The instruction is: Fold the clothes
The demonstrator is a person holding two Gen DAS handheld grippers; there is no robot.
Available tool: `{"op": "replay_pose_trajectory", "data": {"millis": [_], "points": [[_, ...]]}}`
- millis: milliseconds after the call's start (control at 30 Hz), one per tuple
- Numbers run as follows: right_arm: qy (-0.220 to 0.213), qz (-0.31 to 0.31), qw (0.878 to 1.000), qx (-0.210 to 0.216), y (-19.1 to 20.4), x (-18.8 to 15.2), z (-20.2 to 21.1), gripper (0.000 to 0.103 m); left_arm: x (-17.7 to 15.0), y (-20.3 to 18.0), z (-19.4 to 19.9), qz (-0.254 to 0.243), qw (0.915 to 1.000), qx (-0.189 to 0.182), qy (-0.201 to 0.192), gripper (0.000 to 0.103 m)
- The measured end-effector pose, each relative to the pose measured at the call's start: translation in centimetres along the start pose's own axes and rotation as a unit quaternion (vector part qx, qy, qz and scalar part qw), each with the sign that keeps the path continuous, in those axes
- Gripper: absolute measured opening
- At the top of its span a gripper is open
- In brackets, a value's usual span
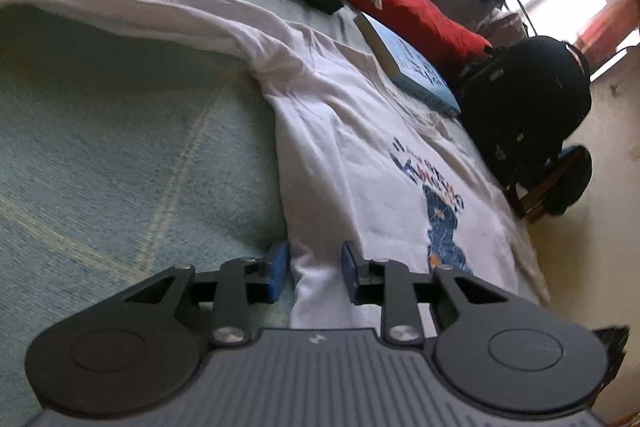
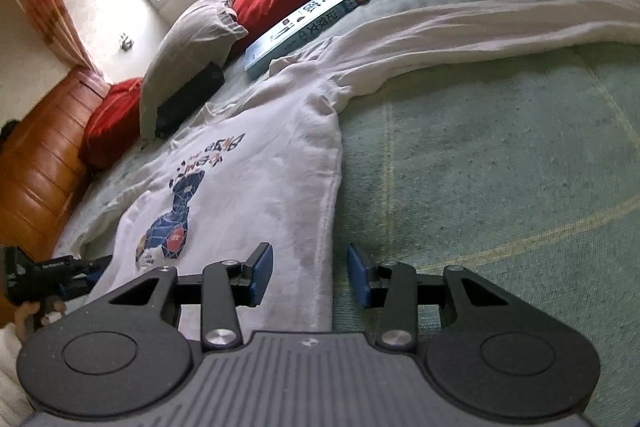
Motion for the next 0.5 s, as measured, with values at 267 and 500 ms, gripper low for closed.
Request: {"op": "replay_pose_trajectory", "data": {"millis": [267,500], "points": [[-0.008,0.018,1.000,-0.020,0.4,-0.2,-0.1,0.045,0.5,0.8,1.7,-0.023,0.9950,0.082,-0.051,0.003],[0.001,0.017,0.999,-0.029,0.7,-0.5,0.3,0.044,0.5,2.0,4.3,-0.051,0.9916,0.105,-0.057,0.003]]}}
Point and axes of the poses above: each gripper's, at about its wrist camera, not at the fingertips, and z roughly against the way its jaws point, y to its left, x to its top, the point moved 10 cm from there along -z, roughly the way its jaws point, and after that the axes turned 8 degrees about x, right-handed, at the moved point
